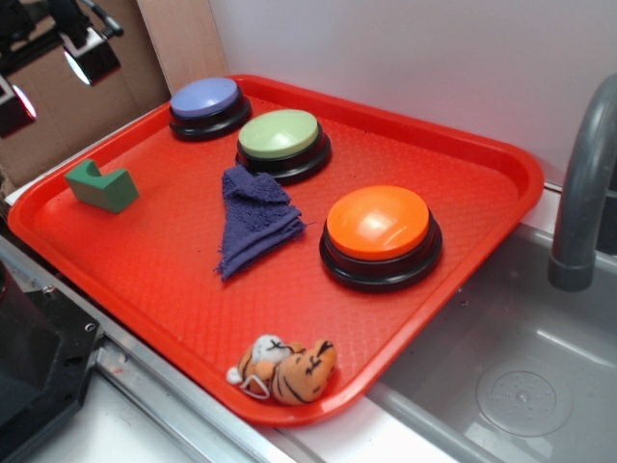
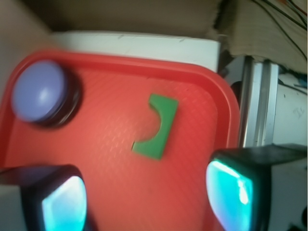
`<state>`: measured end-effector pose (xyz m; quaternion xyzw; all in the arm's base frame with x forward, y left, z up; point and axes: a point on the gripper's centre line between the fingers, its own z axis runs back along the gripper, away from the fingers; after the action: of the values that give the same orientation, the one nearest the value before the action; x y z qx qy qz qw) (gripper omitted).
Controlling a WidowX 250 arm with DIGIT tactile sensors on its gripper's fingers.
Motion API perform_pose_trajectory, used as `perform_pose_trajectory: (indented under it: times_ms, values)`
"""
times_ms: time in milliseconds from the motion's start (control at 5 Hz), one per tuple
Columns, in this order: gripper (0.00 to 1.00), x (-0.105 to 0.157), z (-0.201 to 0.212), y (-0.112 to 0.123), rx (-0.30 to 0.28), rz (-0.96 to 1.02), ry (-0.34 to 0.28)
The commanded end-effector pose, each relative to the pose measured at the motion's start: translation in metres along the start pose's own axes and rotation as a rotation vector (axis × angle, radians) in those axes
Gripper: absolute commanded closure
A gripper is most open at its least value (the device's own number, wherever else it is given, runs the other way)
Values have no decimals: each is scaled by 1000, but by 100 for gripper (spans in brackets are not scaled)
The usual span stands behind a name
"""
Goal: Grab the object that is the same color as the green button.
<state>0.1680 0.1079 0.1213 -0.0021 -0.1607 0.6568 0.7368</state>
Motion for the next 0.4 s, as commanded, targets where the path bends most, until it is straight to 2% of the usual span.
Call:
perform_pose_trajectory:
  times_ms: [0,200]
  values:
    - [0,10,-49,16,104,60,-14]
    - [0,15,-72,24,126,53,-35]
